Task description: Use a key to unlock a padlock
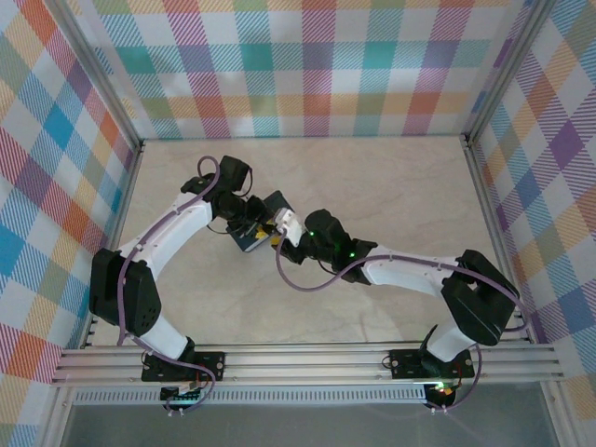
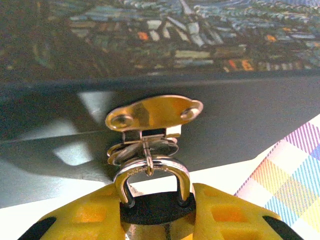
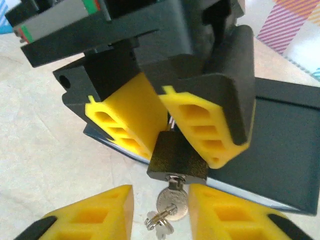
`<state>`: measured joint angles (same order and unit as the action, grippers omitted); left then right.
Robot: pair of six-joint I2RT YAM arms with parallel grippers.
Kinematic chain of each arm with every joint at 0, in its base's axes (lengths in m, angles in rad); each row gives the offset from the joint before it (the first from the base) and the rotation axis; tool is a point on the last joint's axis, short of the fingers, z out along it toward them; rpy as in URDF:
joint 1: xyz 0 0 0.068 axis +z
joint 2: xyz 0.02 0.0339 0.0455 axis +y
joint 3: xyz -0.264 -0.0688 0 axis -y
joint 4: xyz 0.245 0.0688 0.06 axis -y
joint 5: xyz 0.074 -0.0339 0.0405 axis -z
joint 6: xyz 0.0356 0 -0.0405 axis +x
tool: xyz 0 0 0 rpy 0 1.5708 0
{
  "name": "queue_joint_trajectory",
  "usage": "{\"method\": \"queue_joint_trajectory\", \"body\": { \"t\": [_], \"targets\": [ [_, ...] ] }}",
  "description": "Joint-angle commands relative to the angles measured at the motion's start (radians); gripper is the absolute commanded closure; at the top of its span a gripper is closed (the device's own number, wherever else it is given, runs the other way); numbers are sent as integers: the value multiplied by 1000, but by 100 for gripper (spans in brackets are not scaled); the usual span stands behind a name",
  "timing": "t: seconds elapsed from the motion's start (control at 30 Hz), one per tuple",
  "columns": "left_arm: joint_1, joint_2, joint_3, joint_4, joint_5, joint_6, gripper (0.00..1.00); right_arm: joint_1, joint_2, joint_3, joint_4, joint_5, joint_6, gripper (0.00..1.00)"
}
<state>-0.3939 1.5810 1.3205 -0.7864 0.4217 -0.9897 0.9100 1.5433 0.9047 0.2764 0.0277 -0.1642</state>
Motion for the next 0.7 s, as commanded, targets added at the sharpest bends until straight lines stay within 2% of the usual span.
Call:
{"method": "queue_joint_trajectory", "body": {
  "t": [0.0, 0.1, 0.2, 0.67],
  "targets": [
    [12, -25, -6, 5, 23, 23, 94, -41, -31, 32, -121, -63, 262, 62],
    [12, -31, -9, 12, 27, 20, 94, -74, -20, 30, -94, -114, 424, 59],
    [12, -36, -12, 16, 33, 16, 94, -93, 11, 41, -65, -148, 522, 57],
    [15, -42, -22, 27, 37, 9, 94, -92, 78, 1, 154, -274, 656, 55]
  ]
}}
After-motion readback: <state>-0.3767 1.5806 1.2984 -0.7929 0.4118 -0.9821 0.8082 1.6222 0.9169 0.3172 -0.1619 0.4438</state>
